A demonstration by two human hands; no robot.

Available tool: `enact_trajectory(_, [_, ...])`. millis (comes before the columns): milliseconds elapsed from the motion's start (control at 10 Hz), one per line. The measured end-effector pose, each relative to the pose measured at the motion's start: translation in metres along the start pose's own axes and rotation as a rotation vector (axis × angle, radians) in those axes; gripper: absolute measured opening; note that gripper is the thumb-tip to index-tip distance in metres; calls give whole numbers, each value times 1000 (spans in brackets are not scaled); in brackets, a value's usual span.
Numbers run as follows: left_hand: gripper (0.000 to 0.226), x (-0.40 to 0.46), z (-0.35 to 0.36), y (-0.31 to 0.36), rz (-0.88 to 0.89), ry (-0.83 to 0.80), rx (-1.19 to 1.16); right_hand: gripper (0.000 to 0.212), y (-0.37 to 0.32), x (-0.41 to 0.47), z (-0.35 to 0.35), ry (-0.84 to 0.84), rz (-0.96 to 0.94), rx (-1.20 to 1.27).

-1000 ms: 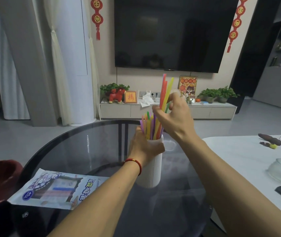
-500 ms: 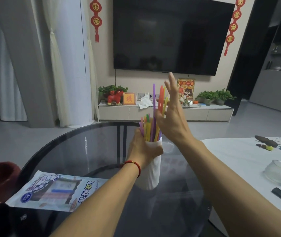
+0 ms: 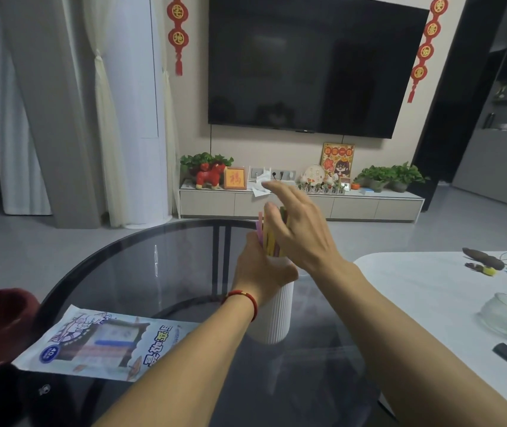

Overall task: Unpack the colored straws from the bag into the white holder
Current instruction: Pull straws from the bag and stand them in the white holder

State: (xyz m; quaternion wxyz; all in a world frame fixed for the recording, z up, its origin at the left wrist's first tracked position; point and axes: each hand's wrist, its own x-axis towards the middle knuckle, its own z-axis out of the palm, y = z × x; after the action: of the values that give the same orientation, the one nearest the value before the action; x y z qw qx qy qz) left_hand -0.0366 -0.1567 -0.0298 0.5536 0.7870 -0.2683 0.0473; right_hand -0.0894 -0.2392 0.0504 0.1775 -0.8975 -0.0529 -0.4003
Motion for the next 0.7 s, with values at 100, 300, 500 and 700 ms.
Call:
enact_trajectory(100, [76, -2, -2, -3, 13, 53, -47, 39, 1, -4, 8, -143, -39, -99])
enact_trajectory(300, [79, -5, -4, 1, 1, 35, -75, 36, -6, -4, 0, -89, -105, -189])
enact_trajectory(500, [122, -37, -51, -35, -123, -255, 92, 12, -25, -46, -19, 146, -238, -83])
enact_trajectory(700, [129, -73, -127, -111, 69, -738, 878, 16, -35, -139, 26, -296, 82, 163])
